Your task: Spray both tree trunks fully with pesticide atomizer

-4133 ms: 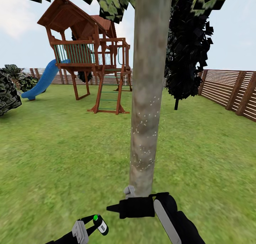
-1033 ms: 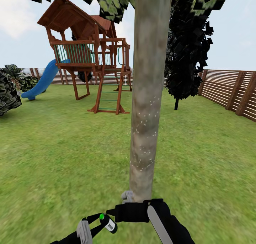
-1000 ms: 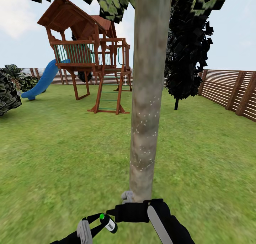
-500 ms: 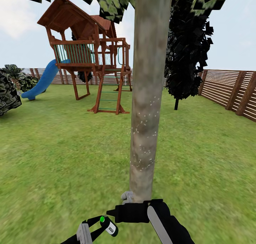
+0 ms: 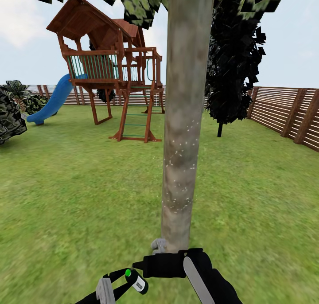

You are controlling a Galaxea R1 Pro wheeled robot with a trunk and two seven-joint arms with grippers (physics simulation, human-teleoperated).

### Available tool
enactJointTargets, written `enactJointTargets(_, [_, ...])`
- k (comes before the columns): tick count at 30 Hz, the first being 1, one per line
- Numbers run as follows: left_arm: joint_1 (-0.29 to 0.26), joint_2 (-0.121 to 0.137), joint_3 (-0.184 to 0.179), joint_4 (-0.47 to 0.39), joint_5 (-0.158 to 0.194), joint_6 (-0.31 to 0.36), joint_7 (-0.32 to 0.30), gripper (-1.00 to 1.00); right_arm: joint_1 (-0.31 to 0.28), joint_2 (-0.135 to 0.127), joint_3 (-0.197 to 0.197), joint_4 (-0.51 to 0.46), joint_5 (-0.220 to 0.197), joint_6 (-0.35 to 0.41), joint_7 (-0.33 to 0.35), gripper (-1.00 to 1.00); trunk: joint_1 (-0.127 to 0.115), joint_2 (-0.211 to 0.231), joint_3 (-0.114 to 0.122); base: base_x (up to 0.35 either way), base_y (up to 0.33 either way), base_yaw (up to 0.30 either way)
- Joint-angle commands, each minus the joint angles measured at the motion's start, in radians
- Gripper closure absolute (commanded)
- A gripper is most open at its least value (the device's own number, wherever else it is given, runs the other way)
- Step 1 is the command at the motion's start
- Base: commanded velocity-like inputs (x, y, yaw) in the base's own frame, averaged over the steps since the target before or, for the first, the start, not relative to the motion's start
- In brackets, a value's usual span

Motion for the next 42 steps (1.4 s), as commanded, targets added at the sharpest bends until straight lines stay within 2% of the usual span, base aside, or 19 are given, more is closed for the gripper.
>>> enactJointTargets(1, [-0.002, 0.001, -0.004, 0.000, 0.011, -0.002, -0.003, 1.00, -0.001, 0.000, -0.001, 0.000, 0.002, 0.004, 0.003, 1.00, 0.001, -0.002, -0.002, 0.000, 0.000, 0.000])
enactJointTargets(42, [0.000, 0.001, -0.004, -0.013, 0.011, -0.002, -0.002, 1.00, -0.001, 0.012, 0.001, 0.024, 0.003, 0.004, 0.003, 1.00, 0.001, -0.002, -0.002, 0.000, 0.000, 0.000])
